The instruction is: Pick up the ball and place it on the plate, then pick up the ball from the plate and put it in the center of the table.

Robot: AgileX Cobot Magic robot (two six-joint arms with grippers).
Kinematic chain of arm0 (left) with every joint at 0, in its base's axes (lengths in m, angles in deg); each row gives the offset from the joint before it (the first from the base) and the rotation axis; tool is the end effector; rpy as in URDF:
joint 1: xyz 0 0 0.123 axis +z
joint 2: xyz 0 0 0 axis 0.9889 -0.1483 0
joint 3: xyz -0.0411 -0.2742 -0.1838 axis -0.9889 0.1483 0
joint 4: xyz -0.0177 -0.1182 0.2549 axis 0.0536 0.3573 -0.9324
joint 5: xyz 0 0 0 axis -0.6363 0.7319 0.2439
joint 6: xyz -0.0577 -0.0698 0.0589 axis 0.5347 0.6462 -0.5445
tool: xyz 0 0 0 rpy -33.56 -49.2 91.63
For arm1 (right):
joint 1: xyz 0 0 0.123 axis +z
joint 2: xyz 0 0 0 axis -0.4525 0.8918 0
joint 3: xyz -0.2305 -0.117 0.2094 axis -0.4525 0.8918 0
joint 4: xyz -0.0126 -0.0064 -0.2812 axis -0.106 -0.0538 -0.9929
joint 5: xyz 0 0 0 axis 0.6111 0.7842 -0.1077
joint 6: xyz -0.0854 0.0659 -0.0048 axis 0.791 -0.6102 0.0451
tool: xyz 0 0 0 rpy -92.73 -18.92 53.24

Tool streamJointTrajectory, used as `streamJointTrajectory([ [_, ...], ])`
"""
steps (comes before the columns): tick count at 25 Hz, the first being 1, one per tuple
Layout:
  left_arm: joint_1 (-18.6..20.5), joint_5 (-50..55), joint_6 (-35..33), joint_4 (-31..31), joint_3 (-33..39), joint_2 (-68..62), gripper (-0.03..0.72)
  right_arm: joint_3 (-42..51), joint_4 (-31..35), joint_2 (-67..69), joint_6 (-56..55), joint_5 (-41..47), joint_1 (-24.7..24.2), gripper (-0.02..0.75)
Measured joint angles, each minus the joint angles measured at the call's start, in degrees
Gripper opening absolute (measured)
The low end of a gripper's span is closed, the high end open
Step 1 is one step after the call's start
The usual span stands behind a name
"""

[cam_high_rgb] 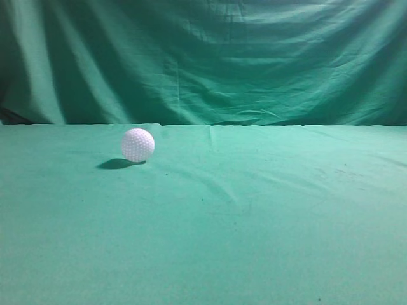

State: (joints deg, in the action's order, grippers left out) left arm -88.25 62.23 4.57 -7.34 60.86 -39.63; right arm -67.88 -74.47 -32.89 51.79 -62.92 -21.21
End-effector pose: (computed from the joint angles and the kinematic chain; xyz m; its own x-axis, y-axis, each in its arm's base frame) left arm 0.0429 -0.0290 0.2149 -0.1082 0.0951 -0.9896 0.3405 0.9387 0.0530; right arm 0.0514 -0.0015 0.1649 -0.2993 0.0445 -0.9531 -0.0193 0.9984 0.0527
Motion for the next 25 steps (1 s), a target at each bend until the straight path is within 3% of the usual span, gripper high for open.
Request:
streamJointTrajectory([
  [11, 0.0, -5.4, 1.1, -2.4, 6.4, 0.0, 0.000, 0.0, 0.0, 0.0, 0.0, 0.0, 0.0, 0.056],
  [13, 0.0, -6.0, 5.9, -8.6, 6.4, 0.0, 0.000, 0.0, 0.0, 0.0, 0.0, 0.0, 0.0, 0.056],
  [19, 0.0, -5.0, 29.5, -31.6, 6.4, 0.0, 0.000, 0.0, 0.0, 0.0, 0.0, 0.0, 0.0, 0.056],
  [25, 0.0, -2.8, 32.3, -35.9, 6.4, 0.0, 0.000, 0.0, 0.0, 0.0, 0.0, 0.0, 0.0, 0.056],
])
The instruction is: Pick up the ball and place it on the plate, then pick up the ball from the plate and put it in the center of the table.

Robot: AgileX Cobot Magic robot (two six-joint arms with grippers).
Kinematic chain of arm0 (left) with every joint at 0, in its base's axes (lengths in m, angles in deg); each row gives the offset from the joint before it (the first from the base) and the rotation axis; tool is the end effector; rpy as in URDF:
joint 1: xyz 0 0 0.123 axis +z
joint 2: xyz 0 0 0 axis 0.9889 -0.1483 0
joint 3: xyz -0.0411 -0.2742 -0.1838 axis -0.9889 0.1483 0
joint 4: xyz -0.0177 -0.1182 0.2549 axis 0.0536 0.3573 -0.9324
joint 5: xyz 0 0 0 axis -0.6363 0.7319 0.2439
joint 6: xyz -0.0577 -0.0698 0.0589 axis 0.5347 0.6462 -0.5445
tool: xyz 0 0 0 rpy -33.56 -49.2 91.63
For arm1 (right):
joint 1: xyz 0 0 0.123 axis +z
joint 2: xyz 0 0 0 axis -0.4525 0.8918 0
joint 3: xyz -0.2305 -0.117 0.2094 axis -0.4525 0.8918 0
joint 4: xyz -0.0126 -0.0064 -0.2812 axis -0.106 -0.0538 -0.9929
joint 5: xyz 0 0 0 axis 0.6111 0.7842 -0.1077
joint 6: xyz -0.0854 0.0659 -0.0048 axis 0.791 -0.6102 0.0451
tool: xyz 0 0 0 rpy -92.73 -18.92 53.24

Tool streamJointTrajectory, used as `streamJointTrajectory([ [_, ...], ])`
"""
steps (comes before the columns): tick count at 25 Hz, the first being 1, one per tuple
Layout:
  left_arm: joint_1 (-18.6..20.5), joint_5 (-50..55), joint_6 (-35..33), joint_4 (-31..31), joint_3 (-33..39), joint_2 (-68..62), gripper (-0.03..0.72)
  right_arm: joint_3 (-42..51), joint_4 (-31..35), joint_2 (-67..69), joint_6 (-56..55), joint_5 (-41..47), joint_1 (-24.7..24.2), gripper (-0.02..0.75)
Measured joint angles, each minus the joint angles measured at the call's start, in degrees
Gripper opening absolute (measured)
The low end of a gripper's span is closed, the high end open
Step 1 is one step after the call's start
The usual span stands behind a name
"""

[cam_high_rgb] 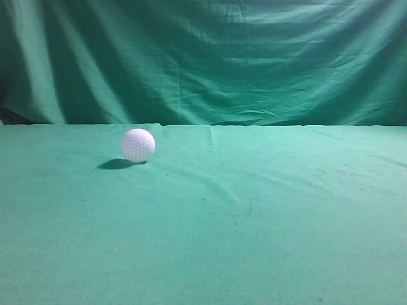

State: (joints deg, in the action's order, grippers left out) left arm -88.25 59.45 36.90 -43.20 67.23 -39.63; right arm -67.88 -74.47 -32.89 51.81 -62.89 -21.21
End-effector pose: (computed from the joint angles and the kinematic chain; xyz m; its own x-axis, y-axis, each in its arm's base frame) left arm 0.0517 -0.0057 0.1702 -0.2471 0.1384 -0.9591 0.1415 0.9843 0.1056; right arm 0.0513 -0.0015 0.1648 -0.2998 0.0442 -0.9530 -0.0193 0.9984 0.0523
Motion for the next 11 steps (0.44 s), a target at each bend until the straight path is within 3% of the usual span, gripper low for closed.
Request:
streamJointTrajectory([
  [11, 0.0, 0.0, -0.4, -0.3, 0.0, 0.0, 0.000, 0.0, 0.0, 0.0, 0.1, 0.0, 0.0, 0.056],
])
